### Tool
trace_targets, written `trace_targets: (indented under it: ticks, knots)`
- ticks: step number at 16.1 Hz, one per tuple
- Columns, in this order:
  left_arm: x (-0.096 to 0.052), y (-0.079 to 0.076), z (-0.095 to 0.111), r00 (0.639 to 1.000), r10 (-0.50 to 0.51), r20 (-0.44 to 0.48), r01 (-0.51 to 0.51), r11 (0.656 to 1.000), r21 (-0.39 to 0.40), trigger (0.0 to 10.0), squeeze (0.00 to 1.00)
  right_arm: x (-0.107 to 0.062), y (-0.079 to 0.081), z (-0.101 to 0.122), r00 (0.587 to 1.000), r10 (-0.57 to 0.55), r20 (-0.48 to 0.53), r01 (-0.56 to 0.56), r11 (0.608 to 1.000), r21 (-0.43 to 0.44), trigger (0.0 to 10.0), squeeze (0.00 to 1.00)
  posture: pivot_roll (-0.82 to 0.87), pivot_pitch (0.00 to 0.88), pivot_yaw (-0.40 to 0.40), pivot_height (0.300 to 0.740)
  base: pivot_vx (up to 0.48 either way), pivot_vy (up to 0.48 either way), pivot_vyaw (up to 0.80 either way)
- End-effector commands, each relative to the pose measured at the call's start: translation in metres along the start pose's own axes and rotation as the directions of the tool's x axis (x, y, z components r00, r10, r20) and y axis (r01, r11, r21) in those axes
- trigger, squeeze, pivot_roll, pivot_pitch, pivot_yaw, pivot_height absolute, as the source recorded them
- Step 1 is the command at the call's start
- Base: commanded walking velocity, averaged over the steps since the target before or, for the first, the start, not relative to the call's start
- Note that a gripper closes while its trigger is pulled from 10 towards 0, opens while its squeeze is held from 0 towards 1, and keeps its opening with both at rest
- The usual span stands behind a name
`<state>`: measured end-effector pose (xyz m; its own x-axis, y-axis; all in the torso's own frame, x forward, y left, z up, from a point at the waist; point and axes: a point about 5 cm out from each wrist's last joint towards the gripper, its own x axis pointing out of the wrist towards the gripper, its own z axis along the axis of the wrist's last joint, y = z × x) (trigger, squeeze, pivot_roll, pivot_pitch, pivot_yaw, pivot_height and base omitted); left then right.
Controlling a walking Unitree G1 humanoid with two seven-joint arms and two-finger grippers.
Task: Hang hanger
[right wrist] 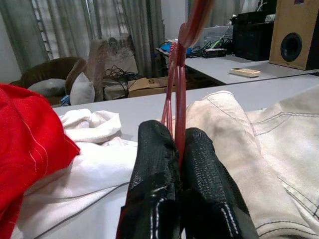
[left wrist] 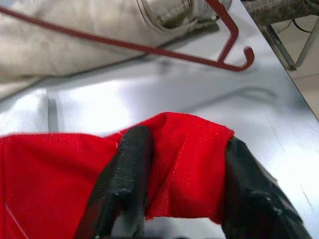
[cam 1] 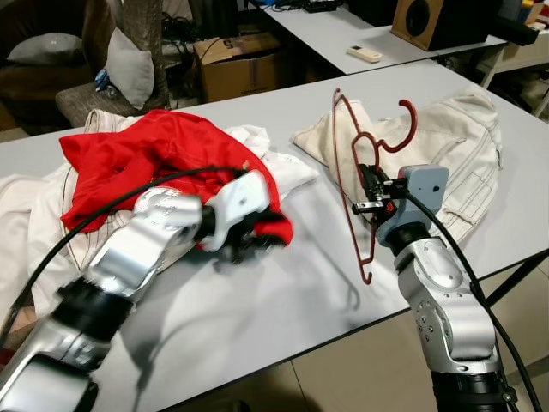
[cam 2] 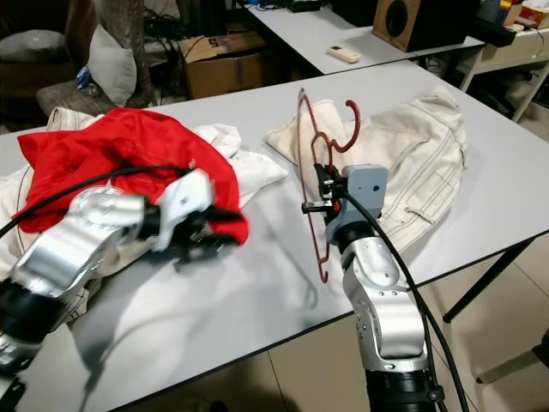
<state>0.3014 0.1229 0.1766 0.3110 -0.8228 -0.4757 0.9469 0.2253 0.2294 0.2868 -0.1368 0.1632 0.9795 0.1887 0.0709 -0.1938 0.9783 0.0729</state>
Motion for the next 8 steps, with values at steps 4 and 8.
trace_targets:
  ticks: [4,8]
  knots:
    - [-0.070,0.031,0.000,0.954,0.299,0.031,-0.298,0.954,-0.045,10.0,1.00,-0.006,0.000,0.002,0.999,-0.026,0.023,0.026,1.000,0.003,10.0,0.00,-0.08,0.000,0.105,0.740,0.000,0.000,0.00]
    - [-0.136,0.068,-0.016,0.701,0.711,-0.045,-0.712,0.698,-0.075,10.0,1.00,-0.004,-0.004,0.001,0.999,-0.043,0.026,0.043,0.999,0.002,10.0,0.00,-0.06,0.000,0.114,0.740,0.000,0.000,0.00]
